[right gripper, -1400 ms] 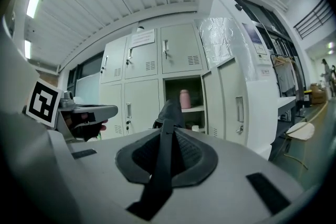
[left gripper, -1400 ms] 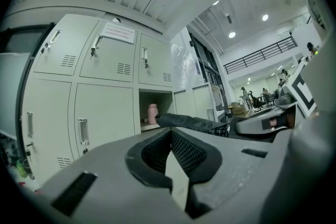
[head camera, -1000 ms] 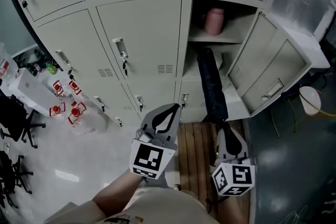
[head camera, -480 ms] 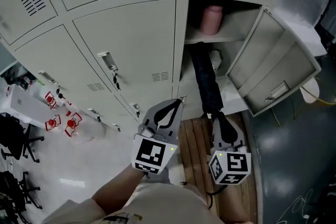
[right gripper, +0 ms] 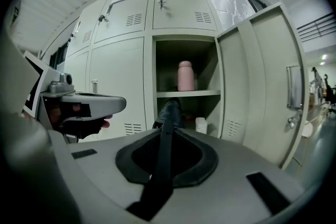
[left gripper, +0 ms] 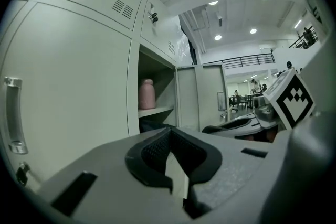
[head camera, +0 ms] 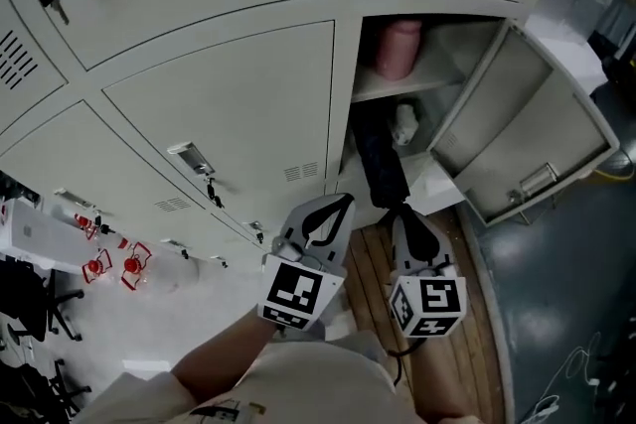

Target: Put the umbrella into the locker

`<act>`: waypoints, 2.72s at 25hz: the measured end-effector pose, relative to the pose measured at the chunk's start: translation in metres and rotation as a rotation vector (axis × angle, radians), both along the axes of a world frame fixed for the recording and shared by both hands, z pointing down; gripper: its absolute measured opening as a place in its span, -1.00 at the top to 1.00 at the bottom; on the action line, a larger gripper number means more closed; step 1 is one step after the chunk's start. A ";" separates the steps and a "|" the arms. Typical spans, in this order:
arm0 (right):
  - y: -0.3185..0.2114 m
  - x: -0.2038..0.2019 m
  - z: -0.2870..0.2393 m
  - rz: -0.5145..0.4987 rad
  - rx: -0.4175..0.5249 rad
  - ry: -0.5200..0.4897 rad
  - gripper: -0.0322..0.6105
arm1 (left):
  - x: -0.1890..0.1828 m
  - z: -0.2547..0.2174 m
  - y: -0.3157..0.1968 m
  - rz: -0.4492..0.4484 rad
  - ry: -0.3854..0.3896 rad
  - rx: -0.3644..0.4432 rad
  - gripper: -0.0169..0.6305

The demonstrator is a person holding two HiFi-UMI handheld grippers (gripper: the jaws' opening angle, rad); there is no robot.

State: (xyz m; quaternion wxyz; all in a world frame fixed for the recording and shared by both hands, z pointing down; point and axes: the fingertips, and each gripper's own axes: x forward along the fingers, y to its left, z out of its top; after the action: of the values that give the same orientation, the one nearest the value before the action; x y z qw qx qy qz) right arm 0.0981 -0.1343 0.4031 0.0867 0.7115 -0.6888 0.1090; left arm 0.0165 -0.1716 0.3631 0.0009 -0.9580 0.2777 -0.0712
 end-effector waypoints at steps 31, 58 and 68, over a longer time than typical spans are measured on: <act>-0.119 0.038 0.026 -0.072 0.024 0.043 0.79 | 0.048 0.046 -0.073 -0.056 -0.039 -0.076 0.92; -0.179 0.050 0.100 -0.082 -0.054 -0.006 0.78 | 0.079 0.101 -0.110 -0.080 -0.052 -0.191 0.92; -0.199 0.048 0.111 -0.133 -0.015 0.027 0.78 | 0.080 0.110 -0.111 -0.094 -0.038 -0.198 0.92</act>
State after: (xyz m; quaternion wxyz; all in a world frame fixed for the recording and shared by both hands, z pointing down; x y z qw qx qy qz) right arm 0.1456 -0.3328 0.5140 0.1086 0.6648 -0.7324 0.0986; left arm 0.0969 -0.2826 0.4729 -0.0921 -0.9378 0.3138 -0.1164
